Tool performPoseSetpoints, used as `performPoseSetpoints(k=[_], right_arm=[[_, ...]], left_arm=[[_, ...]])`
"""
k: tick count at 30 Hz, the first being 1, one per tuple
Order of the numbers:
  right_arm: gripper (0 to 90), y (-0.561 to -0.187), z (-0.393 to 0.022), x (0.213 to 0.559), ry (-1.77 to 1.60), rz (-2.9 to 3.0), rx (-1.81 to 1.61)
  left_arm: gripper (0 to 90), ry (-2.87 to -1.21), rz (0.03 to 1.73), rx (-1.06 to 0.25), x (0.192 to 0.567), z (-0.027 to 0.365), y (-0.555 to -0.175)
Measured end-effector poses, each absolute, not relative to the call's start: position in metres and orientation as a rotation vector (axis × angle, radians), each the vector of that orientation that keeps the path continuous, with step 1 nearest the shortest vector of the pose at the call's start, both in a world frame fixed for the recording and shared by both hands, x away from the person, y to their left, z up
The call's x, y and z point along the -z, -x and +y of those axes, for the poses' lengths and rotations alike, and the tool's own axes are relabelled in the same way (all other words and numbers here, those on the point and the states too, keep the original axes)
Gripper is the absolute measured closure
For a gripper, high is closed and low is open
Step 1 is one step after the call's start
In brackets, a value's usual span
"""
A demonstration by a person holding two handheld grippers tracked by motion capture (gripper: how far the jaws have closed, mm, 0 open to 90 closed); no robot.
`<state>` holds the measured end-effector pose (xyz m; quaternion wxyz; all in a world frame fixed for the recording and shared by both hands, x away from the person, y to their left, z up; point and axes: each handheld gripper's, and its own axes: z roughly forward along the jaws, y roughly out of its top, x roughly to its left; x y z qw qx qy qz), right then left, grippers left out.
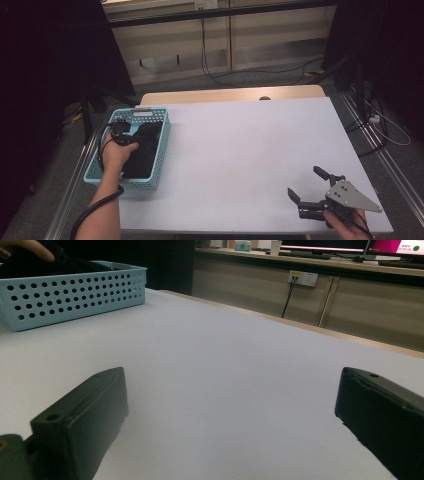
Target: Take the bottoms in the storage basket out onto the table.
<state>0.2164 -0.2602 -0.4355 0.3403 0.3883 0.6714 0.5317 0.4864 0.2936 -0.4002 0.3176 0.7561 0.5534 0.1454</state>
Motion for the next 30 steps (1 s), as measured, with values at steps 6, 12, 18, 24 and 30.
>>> performPoseSetpoints(k=[6,12,18,24,30], right_arm=[[0.0,-0.217,-0.261,0.435,-1.015,1.741,-1.384],[0.0,-0.218,-0.26,0.436,-1.013,1.746,-1.387],[0.0,-0.218,-0.261,0.436,-1.015,1.747,-1.386],[0.0,-0.219,-0.259,0.436,-1.009,1.754,-1.385],[0.0,-0.219,-0.259,0.436,-1.011,1.754,-1.384]], left_arm=[[77.3,-1.879,1.397,-0.439,0.344,0.293,-0.491],[77.4,-1.802,1.231,-0.456,0.283,0.262,-0.492],[77.3,-1.793,1.035,-0.382,0.251,0.213,-0.483],[77.3,-1.803,0.915,-0.297,0.242,0.159,-0.472],[77.3,-1.825,0.864,-0.255,0.235,0.117,-0.468]])
